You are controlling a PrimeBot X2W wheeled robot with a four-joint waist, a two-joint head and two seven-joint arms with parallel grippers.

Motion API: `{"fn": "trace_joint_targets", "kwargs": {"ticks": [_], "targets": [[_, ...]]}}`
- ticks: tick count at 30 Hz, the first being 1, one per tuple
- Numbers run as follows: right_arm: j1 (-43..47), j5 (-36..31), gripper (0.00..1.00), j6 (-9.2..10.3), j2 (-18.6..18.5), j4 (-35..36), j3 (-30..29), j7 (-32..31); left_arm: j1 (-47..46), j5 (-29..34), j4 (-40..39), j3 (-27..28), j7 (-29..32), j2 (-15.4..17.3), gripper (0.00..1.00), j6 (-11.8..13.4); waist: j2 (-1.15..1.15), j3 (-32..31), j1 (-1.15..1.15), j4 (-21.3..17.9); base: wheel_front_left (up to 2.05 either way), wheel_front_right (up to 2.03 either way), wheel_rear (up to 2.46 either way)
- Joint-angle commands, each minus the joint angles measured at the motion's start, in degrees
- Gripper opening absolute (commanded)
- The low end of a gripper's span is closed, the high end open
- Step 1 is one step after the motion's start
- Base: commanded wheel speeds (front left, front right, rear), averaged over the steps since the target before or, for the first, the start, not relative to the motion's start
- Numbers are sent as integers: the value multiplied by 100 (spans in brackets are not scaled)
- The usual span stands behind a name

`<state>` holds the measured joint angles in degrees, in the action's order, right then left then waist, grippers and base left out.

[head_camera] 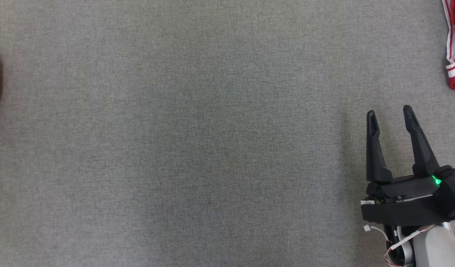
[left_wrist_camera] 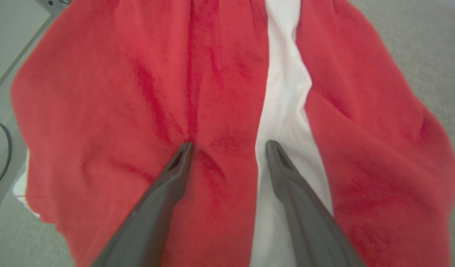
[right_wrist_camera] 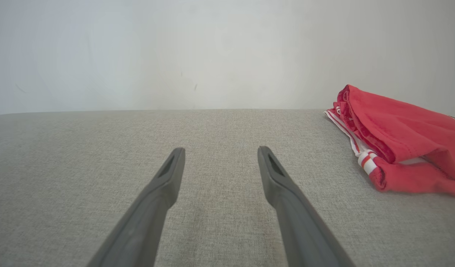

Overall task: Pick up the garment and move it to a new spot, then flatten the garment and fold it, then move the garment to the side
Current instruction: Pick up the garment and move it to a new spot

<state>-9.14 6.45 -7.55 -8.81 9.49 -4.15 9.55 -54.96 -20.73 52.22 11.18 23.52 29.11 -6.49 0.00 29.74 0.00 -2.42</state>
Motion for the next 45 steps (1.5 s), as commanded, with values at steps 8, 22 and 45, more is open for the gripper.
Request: {"fn": "trace_joint_targets", "kwargs": {"ticks": [8,22,45], "targets": [[-65,-60,100,15,40,10,37,-97,115,1,228,-42,-432,-68,0,60,0,-75,0,5,0,0,0],[63,115,100,15,157,-581,117,182,-659,-346,-181,-221,-2381,-113,0,-104,0,-877,0,41,0,0,0],[263,471,100,15,567,-1805,249,566,-537,-1080,-3183,-2360,-1635,-1134,0,26,0,-2025,0,-1504,0,0,0]]}}
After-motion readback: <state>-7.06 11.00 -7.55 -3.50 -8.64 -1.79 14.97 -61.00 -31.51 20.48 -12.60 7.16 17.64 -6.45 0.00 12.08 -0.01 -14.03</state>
